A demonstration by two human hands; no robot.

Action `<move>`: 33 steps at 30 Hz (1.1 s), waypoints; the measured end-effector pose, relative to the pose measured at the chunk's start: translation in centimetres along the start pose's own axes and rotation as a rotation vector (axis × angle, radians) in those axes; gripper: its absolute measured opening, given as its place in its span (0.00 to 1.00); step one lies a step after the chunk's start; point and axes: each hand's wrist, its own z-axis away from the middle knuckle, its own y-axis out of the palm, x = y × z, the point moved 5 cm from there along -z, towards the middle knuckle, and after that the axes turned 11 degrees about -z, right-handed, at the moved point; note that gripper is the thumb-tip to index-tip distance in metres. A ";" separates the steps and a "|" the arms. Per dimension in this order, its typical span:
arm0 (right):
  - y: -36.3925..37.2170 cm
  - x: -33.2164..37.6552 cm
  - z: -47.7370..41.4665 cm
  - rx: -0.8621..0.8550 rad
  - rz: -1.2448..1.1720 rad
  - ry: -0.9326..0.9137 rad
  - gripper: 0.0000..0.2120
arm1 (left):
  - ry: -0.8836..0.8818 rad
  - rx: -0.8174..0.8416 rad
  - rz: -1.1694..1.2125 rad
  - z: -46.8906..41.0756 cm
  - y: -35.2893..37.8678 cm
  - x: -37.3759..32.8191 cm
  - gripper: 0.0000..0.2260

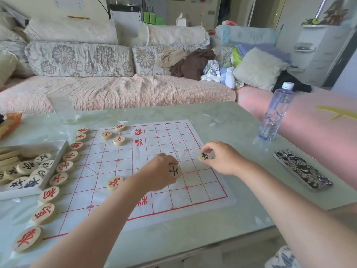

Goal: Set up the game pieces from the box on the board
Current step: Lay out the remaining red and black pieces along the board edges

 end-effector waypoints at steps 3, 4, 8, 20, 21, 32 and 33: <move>-0.5 -1.6 1.1 0.003 -0.021 0.025 0.12 | -0.007 0.004 0.096 -0.2 0.5 -0.7 0.21; -0.4 -1.9 1.5 0.020 -0.031 0.033 0.12 | -0.010 0.003 0.132 -0.2 0.7 -0.9 0.21; -0.2 -2.2 2.4 0.035 0.031 0.037 0.11 | -0.037 0.026 0.321 0.2 1.4 -1.9 0.21; 2.4 2.9 1.8 0.130 -0.726 0.069 0.06 | -0.102 -0.085 0.780 1.0 0.7 -2.9 0.18; 2.3 2.8 1.4 0.120 -0.739 0.069 0.06 | -0.106 -0.041 0.881 0.9 0.7 -2.8 0.17; 0.3 2.2 -0.9 -0.044 -0.452 -0.037 0.16 | -0.186 -0.192 0.683 -0.9 -0.3 -1.2 0.11; -0.3 1.3 -1.3 -0.109 -0.356 -0.018 0.15 | -0.150 -0.221 0.471 -1.1 -0.5 -1.0 0.11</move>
